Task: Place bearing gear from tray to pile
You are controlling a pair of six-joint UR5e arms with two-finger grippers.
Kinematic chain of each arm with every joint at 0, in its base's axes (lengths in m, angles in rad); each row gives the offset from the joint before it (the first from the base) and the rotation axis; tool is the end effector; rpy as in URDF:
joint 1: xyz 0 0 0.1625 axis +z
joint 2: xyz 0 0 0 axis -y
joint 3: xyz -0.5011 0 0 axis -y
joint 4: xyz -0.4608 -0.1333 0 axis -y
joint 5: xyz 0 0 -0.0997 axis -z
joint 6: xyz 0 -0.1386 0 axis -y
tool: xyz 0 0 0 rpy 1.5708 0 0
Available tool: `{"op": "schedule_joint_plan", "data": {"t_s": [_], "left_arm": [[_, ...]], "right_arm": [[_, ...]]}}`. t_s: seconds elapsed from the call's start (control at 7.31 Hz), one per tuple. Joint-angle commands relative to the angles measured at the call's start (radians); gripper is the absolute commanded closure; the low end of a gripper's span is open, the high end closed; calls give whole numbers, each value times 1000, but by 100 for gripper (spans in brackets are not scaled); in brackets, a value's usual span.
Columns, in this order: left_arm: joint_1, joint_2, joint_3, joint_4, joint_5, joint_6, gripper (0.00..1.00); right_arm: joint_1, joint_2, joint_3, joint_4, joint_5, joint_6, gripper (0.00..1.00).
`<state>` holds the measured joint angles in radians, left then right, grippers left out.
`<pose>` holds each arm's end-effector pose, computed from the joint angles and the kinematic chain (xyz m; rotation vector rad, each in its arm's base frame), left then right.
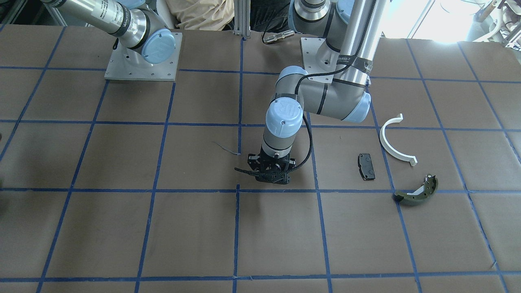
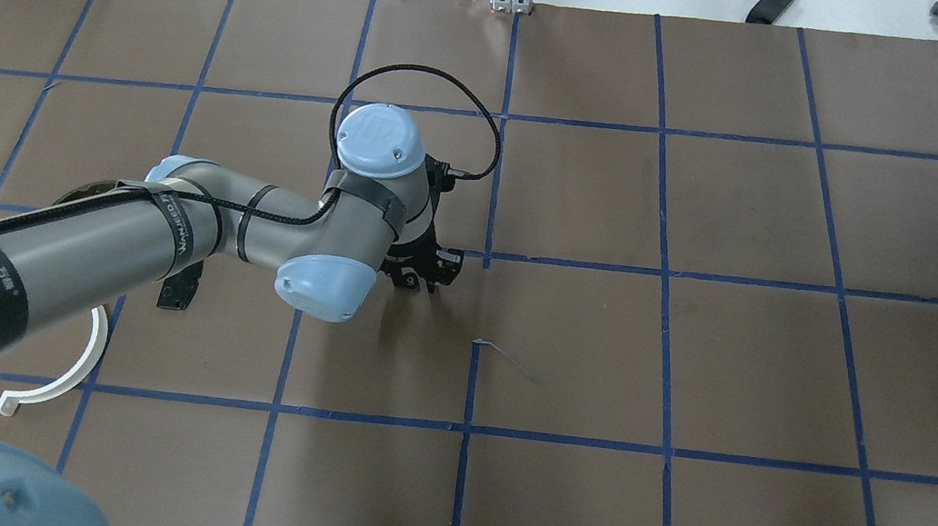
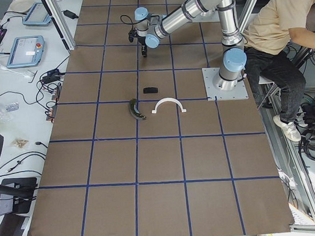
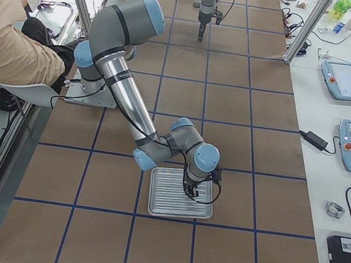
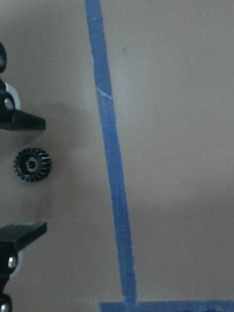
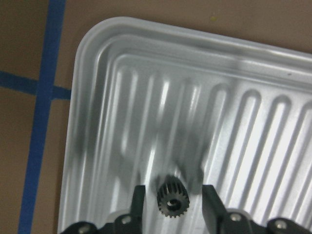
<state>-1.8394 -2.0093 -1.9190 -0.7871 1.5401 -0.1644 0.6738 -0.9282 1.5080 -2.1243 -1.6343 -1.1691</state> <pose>-0.3018 -0.5781 0.1511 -0.1620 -3.1080 -0.0148 -0.5333 -0.5851 0.1703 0.4258 -3.1007 -0.1065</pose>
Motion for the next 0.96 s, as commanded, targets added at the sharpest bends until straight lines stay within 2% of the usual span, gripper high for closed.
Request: {"op": "schedule_joint_plan", "data": {"t_s": [0.0, 0.14, 0.27, 0.41, 0.55, 0.68, 0.82], "left_arm": [[0, 3, 2, 0, 0, -10, 100], [2, 13, 11, -1, 2, -9, 100], [15, 39, 30, -6, 0, 5, 100], [60, 62, 38, -26, 0, 34, 100], [113, 90, 35, -65, 2, 105, 100], [179, 121, 41, -113, 2, 185, 100], [236, 147, 37, -157, 2, 248, 100]], "right_arm": [[0, 2, 0, -3, 1, -10, 56], [0, 2, 1, -5, 1, -17, 60], [0, 2, 0, -2, -2, -17, 60], [0, 2, 0, 0, -2, -17, 63], [0, 2, -2, 0, -6, -15, 89], [0, 2, -5, 0, -9, -26, 100], [0, -1, -6, 3, -22, -29, 100]]}}
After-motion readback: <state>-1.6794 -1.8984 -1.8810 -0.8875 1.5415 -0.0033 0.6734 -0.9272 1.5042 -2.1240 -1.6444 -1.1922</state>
